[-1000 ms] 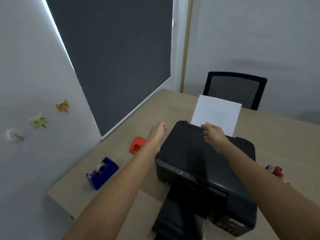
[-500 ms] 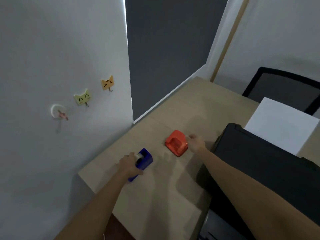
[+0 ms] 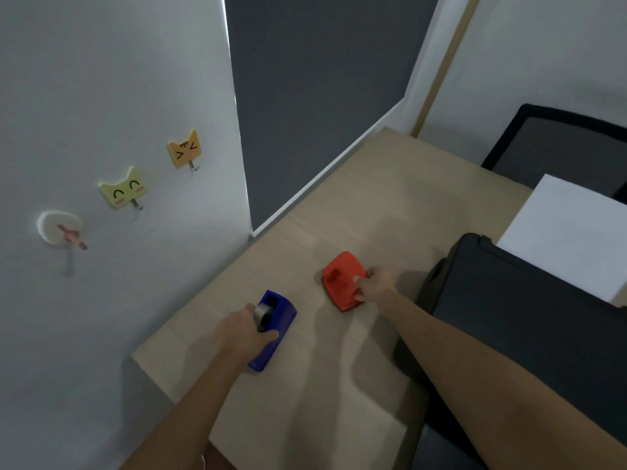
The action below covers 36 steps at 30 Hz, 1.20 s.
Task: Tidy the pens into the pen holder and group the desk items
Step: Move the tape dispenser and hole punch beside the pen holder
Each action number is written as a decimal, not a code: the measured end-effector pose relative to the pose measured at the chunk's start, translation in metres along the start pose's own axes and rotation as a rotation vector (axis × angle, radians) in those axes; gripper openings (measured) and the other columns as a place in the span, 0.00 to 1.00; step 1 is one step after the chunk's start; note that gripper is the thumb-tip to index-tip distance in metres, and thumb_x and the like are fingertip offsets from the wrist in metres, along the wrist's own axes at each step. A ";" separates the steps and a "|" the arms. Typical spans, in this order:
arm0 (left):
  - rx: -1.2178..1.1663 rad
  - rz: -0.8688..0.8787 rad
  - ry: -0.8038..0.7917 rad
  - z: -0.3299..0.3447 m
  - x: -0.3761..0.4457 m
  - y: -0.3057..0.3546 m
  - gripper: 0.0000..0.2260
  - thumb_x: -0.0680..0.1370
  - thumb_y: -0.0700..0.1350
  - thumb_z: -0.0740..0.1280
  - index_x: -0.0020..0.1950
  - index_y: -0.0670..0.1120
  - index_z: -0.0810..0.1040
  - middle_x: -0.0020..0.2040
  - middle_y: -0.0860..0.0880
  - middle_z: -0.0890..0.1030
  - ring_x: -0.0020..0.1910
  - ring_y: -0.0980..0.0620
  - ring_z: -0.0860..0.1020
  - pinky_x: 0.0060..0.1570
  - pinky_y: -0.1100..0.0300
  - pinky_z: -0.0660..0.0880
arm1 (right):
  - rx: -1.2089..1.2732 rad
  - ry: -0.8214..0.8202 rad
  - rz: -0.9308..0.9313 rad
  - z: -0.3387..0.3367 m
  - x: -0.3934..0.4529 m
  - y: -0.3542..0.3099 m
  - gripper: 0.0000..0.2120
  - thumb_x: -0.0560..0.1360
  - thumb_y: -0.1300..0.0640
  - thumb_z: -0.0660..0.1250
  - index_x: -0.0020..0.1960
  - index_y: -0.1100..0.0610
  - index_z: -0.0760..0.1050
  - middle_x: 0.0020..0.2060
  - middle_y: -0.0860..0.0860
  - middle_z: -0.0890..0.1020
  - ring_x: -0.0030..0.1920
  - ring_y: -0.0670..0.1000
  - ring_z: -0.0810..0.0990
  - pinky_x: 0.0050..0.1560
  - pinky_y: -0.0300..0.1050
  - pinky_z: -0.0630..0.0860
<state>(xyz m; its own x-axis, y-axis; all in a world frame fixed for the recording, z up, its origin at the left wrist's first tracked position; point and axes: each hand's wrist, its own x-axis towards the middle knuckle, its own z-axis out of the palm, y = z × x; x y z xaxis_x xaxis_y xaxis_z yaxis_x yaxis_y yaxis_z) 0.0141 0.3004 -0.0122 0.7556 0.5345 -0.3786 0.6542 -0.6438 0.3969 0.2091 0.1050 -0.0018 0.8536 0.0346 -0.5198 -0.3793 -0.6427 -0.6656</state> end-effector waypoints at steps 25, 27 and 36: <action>-0.119 0.710 -0.123 0.025 -0.274 0.429 0.25 0.60 0.60 0.77 0.50 0.50 0.78 0.47 0.51 0.83 0.47 0.50 0.82 0.50 0.48 0.82 | 0.549 0.401 -0.241 -0.499 -0.179 0.176 0.07 0.74 0.63 0.70 0.46 0.58 0.71 0.46 0.61 0.79 0.38 0.57 0.83 0.27 0.46 0.81; -0.080 0.760 -0.172 0.070 -0.313 0.462 0.25 0.60 0.61 0.77 0.50 0.50 0.78 0.47 0.51 0.83 0.47 0.50 0.82 0.49 0.49 0.82 | 0.601 0.484 -0.184 -0.536 -0.190 0.232 0.10 0.73 0.64 0.70 0.43 0.57 0.69 0.45 0.62 0.78 0.33 0.55 0.82 0.22 0.43 0.79; 0.222 0.745 -0.280 0.231 -0.396 0.505 0.25 0.62 0.60 0.75 0.53 0.47 0.77 0.51 0.48 0.82 0.48 0.47 0.81 0.42 0.57 0.78 | 0.757 0.649 0.081 -0.575 -0.187 0.401 0.13 0.72 0.65 0.71 0.52 0.61 0.69 0.51 0.65 0.78 0.32 0.56 0.81 0.22 0.49 0.81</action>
<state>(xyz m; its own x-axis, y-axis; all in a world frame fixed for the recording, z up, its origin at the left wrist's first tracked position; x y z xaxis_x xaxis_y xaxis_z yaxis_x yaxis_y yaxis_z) 0.0381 -0.3628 0.1449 0.9338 -0.2127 -0.2879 -0.0588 -0.8845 0.4628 0.1022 -0.5995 0.1364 0.7593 -0.5576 -0.3356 -0.3793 0.0398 -0.9244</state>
